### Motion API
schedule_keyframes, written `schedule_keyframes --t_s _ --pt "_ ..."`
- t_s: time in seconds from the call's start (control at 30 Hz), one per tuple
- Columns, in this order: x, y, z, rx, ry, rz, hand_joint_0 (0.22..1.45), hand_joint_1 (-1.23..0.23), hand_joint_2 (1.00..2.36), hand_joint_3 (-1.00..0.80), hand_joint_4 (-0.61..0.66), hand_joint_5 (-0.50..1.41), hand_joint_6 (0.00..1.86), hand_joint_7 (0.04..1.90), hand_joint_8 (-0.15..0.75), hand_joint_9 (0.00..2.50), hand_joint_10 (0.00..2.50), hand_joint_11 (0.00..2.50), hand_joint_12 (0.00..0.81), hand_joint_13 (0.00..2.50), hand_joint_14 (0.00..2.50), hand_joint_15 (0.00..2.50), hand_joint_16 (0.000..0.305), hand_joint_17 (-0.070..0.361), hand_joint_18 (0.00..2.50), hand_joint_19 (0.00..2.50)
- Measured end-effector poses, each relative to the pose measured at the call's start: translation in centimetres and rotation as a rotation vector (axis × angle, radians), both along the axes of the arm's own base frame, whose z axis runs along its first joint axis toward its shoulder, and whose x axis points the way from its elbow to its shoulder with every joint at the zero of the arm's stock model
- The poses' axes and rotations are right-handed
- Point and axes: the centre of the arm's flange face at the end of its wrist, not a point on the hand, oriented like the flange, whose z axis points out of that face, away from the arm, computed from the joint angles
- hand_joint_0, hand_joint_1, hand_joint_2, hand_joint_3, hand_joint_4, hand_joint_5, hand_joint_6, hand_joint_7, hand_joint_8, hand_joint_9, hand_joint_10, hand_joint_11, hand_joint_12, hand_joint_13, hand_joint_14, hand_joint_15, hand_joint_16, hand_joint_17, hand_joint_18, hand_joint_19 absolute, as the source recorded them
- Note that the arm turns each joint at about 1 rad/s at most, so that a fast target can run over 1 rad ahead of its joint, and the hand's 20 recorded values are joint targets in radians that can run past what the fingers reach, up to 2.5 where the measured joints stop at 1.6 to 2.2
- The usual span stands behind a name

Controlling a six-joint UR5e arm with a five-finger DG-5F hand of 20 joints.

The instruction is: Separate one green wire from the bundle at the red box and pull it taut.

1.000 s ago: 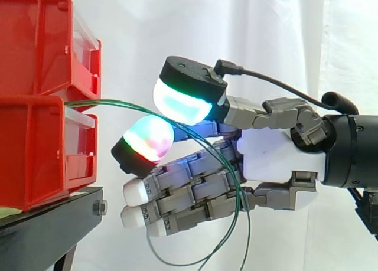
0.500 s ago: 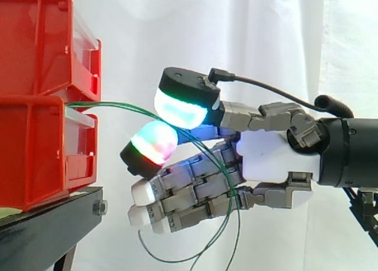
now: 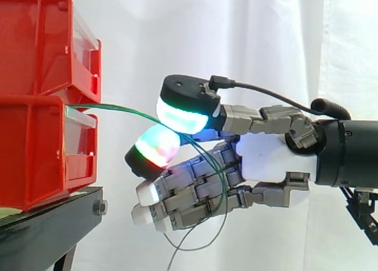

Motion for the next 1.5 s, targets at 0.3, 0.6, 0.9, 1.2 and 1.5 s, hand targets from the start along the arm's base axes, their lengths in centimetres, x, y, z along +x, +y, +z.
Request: schedule_keyframes --t_s 0.3,0.6,0.9,1.2,1.5 --pt "0.0 0.4 0.1 -0.01 0.001 0.004 0.64 -0.87 1.0 -0.5 0.2 -0.19 0.91 1.0 0.301 0.76 0.01 0.56 0.332 0.57 0.01 0.23 0.046 0.103 0.5 0.18" --pt "0.1 0.5 0.5 -0.008 0.0 0.011 0.52 -0.5 1.0 -0.5 0.21 -0.17 0.89 1.03 0.319 0.81 0.01 0.54 0.351 0.58 0.01 0.25 0.049 0.109 0.49 0.24" --pt "0.2 0.3 1.5 -0.009 0.036 0.031 0.58 -0.61 1.01 -0.31 0.2 -0.17 0.88 1.08 0.313 0.81 0.01 0.55 0.338 0.56 0.01 0.26 0.046 0.103 0.46 0.25" --pt "-0.3 0.2 2.2 -0.018 0.103 0.034 0.59 -0.75 1.01 -0.26 0.17 -0.18 0.9 1.05 0.306 0.79 0.02 0.55 0.34 0.58 0.01 0.25 0.046 0.105 0.49 0.23" --pt "-0.9 -0.2 4.8 -0.098 0.095 0.025 0.54 -0.59 1.0 -0.5 0.2 -0.18 0.89 1.02 0.312 0.8 0.01 0.55 0.345 0.57 0.01 0.25 0.049 0.11 0.49 0.25"
